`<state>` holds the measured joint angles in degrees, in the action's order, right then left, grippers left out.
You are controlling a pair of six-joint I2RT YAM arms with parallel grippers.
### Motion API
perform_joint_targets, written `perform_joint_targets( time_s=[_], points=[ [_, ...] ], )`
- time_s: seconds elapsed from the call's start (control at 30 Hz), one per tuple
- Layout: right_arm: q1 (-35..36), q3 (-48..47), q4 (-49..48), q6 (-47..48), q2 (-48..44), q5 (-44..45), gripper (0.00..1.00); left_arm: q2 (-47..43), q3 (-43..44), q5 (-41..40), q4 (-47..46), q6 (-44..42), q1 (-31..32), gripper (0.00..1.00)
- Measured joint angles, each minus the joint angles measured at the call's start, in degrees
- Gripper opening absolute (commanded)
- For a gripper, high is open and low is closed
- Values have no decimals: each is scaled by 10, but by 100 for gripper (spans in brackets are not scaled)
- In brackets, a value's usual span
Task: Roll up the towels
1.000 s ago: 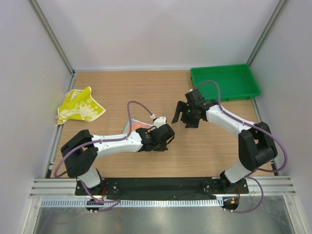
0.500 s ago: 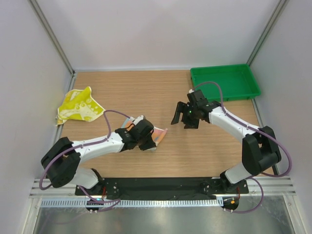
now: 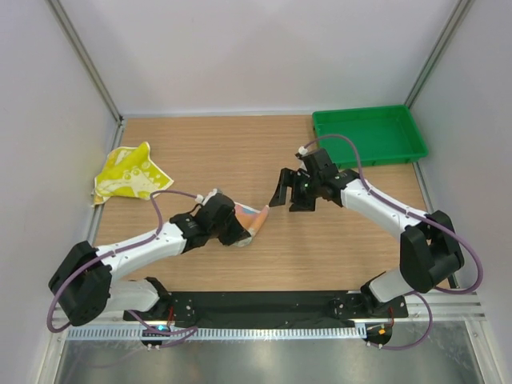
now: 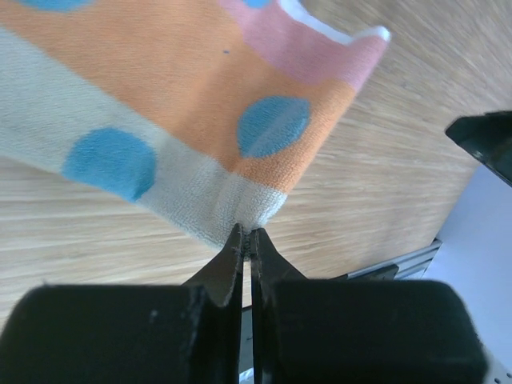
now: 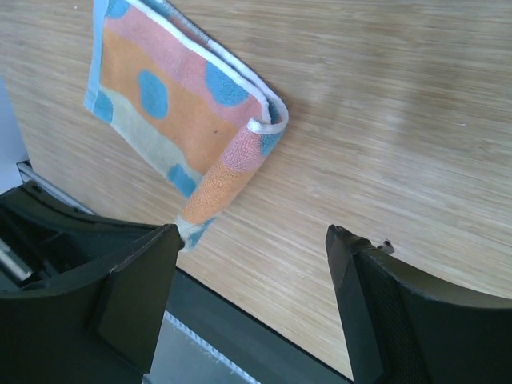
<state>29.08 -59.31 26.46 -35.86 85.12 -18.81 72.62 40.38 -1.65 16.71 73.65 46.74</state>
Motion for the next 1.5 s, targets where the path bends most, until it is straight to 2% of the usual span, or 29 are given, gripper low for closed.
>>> perform_joint_targets(
  time_s=[0.27,0.5,0.57,0.67,0.7,0.8,0.87,1.3,1.5],
  points=[
    [35,0,-20,2,3,-10,81,-57,-69,0,8,60,-31,0],
    [65,-2,-33,2,24,-12,77,-58,-92,4,14,75,-58,0],
    [73,-4,-41,2,30,-16,71,-56,-96,6,15,78,-66,0],
    [84,-4,-63,-2,38,-30,51,-47,-98,9,16,80,-72,0],
    [88,-4,-73,-4,42,-36,39,-41,-98,9,16,79,-74,1],
    [96,-4,-108,-16,54,-58,24,-20,-98,11,15,71,-75,0],
    [101,-4,-135,-23,65,-73,20,-3,-98,16,13,68,-76,1],
    [111,-5,-220,-39,156,-127,18,56,-64,45,-3,19,-86,0],
    [111,-15,-232,-39,200,-141,15,69,-35,42,20,-21,-86,1]
  ],
)
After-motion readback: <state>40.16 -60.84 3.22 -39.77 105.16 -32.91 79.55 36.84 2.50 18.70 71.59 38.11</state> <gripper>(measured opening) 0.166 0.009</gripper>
